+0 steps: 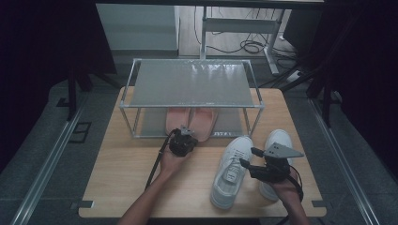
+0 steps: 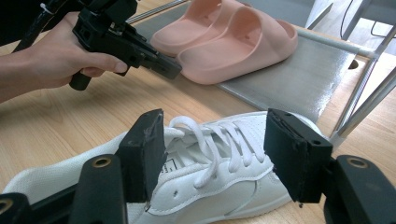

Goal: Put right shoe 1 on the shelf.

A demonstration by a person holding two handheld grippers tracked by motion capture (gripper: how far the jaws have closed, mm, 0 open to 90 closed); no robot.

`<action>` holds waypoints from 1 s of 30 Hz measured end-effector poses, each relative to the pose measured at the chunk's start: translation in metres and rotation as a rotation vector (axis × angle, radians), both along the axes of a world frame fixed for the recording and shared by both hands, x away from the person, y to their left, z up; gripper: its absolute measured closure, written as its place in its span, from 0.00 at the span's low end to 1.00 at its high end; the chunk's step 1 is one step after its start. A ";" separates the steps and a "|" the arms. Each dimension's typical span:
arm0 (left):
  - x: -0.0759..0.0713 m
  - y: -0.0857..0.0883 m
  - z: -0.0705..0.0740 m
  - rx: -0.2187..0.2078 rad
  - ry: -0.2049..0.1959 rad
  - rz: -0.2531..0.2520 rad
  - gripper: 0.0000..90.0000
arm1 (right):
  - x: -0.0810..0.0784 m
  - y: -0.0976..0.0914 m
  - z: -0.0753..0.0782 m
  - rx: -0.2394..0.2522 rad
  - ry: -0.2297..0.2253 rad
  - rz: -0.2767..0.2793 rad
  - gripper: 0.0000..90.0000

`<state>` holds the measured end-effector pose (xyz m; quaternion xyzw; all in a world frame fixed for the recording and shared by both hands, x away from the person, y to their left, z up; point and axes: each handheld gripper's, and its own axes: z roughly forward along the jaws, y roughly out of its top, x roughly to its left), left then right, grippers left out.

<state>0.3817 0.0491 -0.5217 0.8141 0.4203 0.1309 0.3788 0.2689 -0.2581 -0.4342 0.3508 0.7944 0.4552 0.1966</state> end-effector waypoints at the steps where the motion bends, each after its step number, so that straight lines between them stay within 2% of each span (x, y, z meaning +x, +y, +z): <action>1: 0.001 0.000 0.000 -0.002 0.001 0.001 1.00 | 0.000 0.000 0.000 0.001 -0.001 -0.001 0.42; 8: 0.006 0.000 -0.002 -0.013 0.001 0.016 1.00 | 0.000 0.000 0.000 -0.002 0.002 -0.001 0.42; 17: 0.017 -0.004 -0.002 0.002 0.010 0.030 1.00 | 0.000 -0.001 0.000 0.000 0.000 -0.004 0.42; 30: 0.025 -0.006 -0.005 -0.023 0.019 0.060 1.00 | 0.000 -0.001 0.000 0.000 0.002 -0.003 0.42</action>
